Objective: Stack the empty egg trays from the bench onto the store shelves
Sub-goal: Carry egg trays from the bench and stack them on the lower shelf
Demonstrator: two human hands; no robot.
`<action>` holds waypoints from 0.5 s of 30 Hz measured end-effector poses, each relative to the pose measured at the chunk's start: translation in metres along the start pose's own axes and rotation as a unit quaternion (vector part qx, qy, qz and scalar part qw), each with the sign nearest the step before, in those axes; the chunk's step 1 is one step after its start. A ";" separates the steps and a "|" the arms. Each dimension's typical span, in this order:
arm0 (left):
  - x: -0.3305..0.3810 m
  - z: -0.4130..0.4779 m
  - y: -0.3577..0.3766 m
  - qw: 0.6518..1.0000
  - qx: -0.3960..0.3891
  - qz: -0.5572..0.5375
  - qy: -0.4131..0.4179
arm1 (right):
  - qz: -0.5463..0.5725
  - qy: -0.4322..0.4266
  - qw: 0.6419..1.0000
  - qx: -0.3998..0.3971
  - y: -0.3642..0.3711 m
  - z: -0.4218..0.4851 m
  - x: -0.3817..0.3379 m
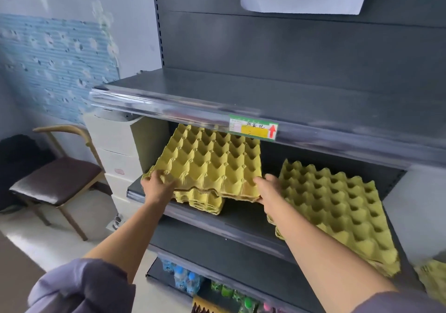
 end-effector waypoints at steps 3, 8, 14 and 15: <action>-0.006 0.037 -0.017 1.000 -0.021 0.011 0.002 | -0.027 -0.001 0.999 0.032 0.036 0.012 0.001; -0.021 0.090 -0.040 0.999 -0.042 0.025 0.008 | -0.040 0.004 0.997 0.061 0.084 0.025 0.007; -0.037 0.126 -0.042 0.996 -0.079 0.051 -0.004 | -0.104 0.016 0.994 0.031 0.111 0.039 0.011; -0.042 0.129 -0.041 0.993 -0.090 0.072 -0.012 | -0.147 0.028 0.989 0.014 0.114 0.040 0.013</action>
Point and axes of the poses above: each hand's wrist, its own z-axis towards the middle knuckle, its own y-axis out of the palm, x = y × z, the point moved 4 cm from there along z, towards the middle knuckle, and after that the axes turned 7 degrees about -x, right-handed, at the moved point
